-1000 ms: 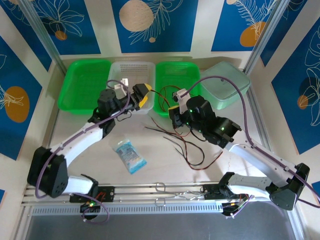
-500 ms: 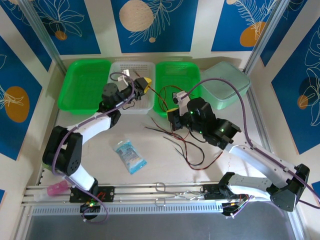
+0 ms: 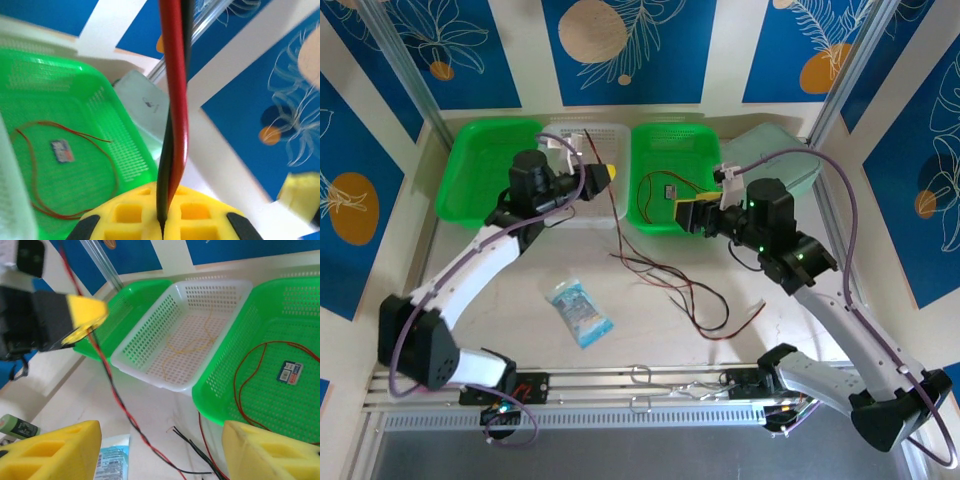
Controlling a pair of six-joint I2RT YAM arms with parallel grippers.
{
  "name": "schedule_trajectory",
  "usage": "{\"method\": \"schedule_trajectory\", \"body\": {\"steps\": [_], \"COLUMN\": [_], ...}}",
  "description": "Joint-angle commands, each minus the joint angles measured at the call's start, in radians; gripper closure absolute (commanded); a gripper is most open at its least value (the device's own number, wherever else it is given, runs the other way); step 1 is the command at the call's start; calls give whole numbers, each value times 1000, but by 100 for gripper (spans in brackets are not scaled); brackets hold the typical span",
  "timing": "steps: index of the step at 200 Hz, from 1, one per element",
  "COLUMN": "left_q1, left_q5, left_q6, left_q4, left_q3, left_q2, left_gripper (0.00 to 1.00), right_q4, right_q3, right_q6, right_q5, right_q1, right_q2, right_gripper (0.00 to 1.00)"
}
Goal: Untangle the cables
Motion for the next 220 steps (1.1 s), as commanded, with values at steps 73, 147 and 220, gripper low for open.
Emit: {"method": "schedule_trajectory", "body": {"steps": [73, 147, 220], "left_q1": [-15, -23, -23], "left_q5": [25, 58, 62], "left_q6": [476, 394, 373], "left_q4": [-340, -301, -325], "left_q3": [-7, -17, 1], "left_q2": [-136, -152, -162], "left_gripper": [100, 100, 100], "right_q4": [241, 56, 16], "right_q3": [222, 508, 549], "right_q6": [59, -8, -48], "right_q5": [-232, -274, -288], "right_q1": [56, 154, 201], "right_q2": [256, 520, 586], "right_gripper": [48, 80, 69]}}
